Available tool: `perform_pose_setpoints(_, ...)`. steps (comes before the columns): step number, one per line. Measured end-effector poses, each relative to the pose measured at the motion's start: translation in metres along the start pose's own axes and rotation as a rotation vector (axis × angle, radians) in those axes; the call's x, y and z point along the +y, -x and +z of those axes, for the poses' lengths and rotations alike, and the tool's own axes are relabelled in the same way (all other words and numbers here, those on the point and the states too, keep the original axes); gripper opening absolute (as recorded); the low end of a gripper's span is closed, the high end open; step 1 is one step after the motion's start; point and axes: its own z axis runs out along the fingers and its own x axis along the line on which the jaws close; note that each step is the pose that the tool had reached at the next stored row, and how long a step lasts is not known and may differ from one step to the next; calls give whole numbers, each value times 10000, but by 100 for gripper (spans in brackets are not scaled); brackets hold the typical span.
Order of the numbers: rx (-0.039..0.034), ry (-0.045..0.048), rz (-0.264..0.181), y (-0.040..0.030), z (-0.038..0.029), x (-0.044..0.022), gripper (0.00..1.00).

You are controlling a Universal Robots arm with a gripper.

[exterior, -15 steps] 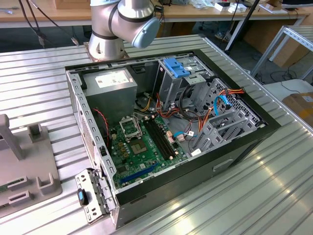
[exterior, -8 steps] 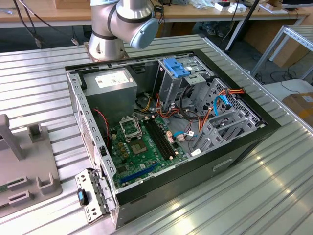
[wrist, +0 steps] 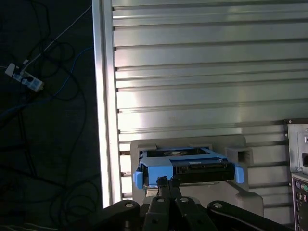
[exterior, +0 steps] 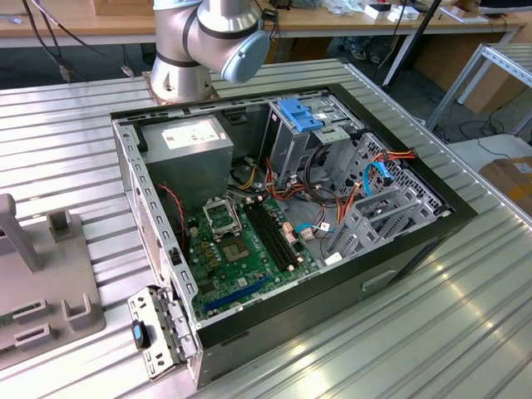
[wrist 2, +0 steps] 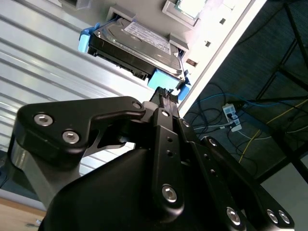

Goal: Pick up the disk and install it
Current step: 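Pick up the disk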

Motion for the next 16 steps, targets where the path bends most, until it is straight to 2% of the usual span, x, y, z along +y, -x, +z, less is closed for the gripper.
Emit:
perform_pose_setpoints(11,2,1,-28,0,2,2,11)
perform_pose_setpoints(14,15,4,-343,-1,2,2,11)
perform_pose_setpoints(16,42,18,-949,-1,3,2,11)
